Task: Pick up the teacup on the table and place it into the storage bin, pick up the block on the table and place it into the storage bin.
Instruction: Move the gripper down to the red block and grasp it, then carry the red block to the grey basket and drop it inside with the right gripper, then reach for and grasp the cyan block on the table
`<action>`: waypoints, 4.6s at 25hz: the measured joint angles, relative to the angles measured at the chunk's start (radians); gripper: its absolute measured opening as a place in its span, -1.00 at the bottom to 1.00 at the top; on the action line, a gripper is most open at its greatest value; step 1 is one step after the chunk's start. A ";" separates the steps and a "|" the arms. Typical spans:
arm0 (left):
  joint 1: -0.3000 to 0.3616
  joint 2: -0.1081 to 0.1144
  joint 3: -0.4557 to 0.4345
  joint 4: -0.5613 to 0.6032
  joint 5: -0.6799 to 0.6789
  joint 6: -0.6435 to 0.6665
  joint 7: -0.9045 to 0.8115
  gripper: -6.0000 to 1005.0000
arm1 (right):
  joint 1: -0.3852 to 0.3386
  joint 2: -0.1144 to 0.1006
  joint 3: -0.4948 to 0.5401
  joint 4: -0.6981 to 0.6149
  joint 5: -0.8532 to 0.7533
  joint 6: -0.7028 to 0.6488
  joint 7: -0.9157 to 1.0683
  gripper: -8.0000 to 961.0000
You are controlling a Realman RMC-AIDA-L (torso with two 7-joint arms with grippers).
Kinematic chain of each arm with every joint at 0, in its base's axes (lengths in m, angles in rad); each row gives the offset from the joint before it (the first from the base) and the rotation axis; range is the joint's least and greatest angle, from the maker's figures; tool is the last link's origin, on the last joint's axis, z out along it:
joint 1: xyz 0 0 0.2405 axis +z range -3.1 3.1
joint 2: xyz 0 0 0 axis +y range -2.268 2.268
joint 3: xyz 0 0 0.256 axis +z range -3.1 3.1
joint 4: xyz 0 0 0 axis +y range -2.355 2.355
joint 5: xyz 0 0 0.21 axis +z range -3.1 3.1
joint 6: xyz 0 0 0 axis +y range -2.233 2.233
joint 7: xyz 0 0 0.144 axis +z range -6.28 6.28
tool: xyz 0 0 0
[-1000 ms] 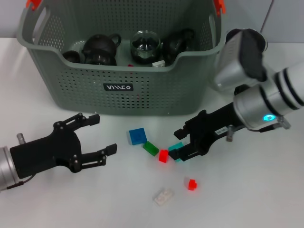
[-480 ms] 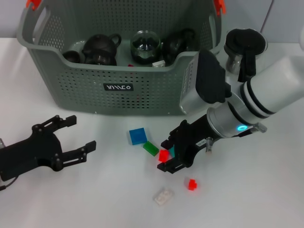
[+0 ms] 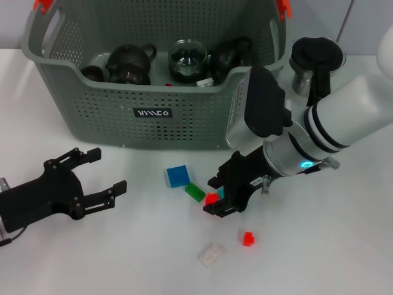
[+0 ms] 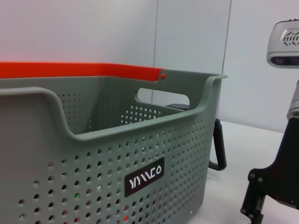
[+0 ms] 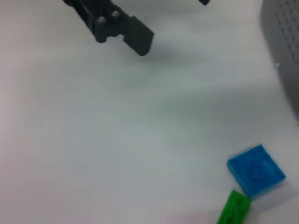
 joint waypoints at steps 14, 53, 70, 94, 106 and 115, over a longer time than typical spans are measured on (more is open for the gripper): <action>0.000 -0.002 0.000 0.006 0.002 -0.014 0.000 0.77 | -0.004 0.002 -0.039 0.003 0.001 0.034 0.002 0.19; -0.030 -0.008 -0.001 0.008 0.002 -0.061 0.000 0.77 | -0.025 -0.029 0.665 -0.620 0.091 -0.465 0.314 -0.54; -0.038 -0.010 0.004 0.023 0.002 -0.065 0.006 0.77 | 0.273 -0.014 0.517 -0.102 -0.395 0.119 0.380 -0.56; -0.031 -0.020 0.001 0.028 0.004 -0.092 0.008 0.77 | 0.149 -0.022 0.429 -0.561 -0.262 -0.230 0.461 0.28; -0.031 -0.020 -0.006 0.026 -0.007 -0.128 0.003 0.77 | -0.076 -0.053 0.467 -0.771 -0.069 -0.703 0.452 0.46; -0.037 -0.020 -0.007 0.027 -0.007 -0.136 0.003 0.77 | -0.117 -0.008 0.258 -0.669 -0.202 -0.703 0.241 0.46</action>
